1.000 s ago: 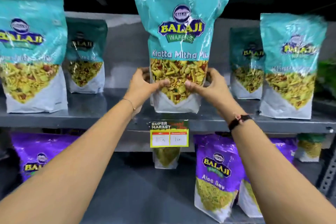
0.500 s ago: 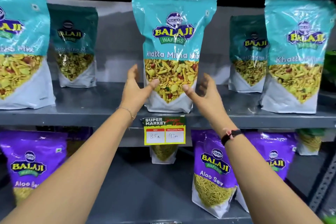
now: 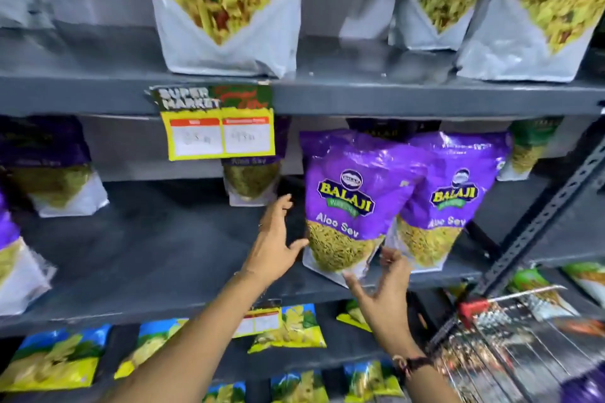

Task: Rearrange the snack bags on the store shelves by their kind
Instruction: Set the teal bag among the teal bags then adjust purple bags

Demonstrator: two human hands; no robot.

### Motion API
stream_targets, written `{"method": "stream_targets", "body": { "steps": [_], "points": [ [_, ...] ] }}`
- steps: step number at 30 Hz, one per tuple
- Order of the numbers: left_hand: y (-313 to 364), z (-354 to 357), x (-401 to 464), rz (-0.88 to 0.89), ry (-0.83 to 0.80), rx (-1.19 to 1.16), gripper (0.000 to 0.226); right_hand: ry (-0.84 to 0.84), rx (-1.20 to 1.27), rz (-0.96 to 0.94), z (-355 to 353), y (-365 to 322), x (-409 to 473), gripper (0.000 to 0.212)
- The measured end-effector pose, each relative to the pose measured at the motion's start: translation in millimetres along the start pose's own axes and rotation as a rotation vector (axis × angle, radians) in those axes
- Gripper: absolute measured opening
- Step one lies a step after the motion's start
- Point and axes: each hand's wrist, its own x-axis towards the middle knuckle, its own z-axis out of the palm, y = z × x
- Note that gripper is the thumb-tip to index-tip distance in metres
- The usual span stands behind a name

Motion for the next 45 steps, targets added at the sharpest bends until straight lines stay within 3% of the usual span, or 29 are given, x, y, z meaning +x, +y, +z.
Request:
{"method": "stream_targets", "body": {
  "steps": [3,5,7,11,23,29,35,39,45],
  "points": [
    [-28.6,24.4,20.0,-0.249,-0.303,0.107,0.097,-0.181,0.065,0.137,3.8,18.7,7.0,0.079],
    [-39.4,37.9,32.8,-0.331,-0.414,0.087,0.104,-0.203,0.09,0.177,6.7,25.7,16.5,0.083],
    [-45.8,47.6,43.3,-0.349,-0.403,-0.048,0.105,-0.161,0.087,0.185,11.0,32.9,26.3,0.074],
    [-48.1,53.0,45.2,-0.356,-0.371,-0.218,0.078,-0.138,0.073,0.202,21.4,44.7,36.5,0.063],
    [-95.8,-26.1,-6.2,-0.442,0.006,-0.164,0.064,-0.416,0.127,0.112,92.1,4.0,39.8,0.062],
    [-110.6,-47.5,-27.3,-0.407,0.045,-0.166,0.059,-0.507,0.161,0.117,113.0,0.6,29.5,0.065],
    [-125.4,-40.8,-30.5,-0.453,-0.064,-0.227,0.071,-0.646,0.045,0.133,117.6,20.0,31.3,0.092],
    [-138.8,-35.9,-31.3,-0.457,-0.07,-0.277,0.075,-0.609,-0.105,0.08,125.1,27.5,25.2,0.075],
    [-155.6,-30.5,-40.3,-0.462,-0.076,-0.241,0.078,-0.53,-0.104,0.071,128.7,31.5,16.7,0.068]
  ]
}}
